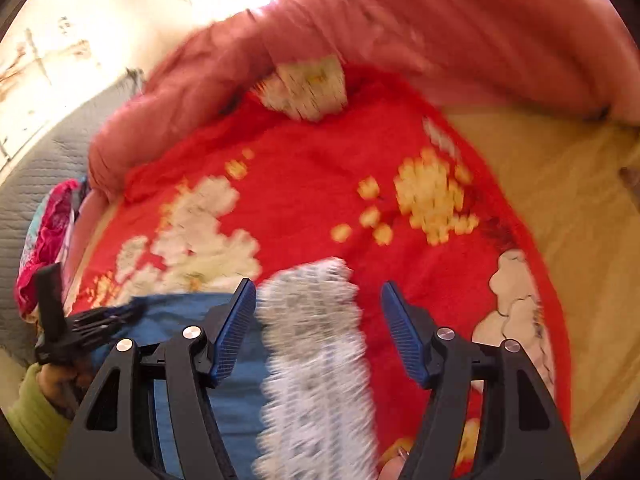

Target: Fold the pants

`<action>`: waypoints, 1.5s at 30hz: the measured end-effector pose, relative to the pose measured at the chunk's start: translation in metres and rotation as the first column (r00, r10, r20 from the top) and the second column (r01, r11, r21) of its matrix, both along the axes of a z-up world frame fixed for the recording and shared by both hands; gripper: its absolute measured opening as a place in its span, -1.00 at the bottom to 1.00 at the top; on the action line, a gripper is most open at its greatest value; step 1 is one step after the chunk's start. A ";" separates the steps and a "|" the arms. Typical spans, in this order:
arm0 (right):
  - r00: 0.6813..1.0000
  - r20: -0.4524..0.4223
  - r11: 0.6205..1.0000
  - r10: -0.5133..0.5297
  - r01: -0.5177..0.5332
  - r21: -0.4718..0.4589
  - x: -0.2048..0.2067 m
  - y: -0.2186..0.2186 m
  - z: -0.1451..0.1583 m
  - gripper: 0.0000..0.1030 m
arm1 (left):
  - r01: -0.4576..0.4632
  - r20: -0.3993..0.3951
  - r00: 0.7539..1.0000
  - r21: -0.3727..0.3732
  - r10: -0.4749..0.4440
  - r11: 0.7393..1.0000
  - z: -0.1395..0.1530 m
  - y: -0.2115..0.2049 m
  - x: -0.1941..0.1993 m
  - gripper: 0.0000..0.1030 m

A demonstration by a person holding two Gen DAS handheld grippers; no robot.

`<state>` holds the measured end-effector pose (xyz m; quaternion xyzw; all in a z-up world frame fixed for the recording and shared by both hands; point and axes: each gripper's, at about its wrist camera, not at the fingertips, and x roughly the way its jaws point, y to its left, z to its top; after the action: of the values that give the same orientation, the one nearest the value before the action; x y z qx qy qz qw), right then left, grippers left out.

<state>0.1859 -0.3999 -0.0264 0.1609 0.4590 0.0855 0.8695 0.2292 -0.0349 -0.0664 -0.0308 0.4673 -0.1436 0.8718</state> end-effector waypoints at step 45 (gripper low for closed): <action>0.966 0.205 0.970 0.159 -0.114 -0.214 -0.126 0.074 0.037 0.12 | -0.072 0.169 0.983 -0.015 0.074 0.997 0.041 0.006 -0.115 0.01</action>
<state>0.0598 -0.3258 0.0102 0.0298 0.3759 0.1162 0.9189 0.1137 -0.0292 -0.0252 -0.0393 0.3892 -0.1157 0.9130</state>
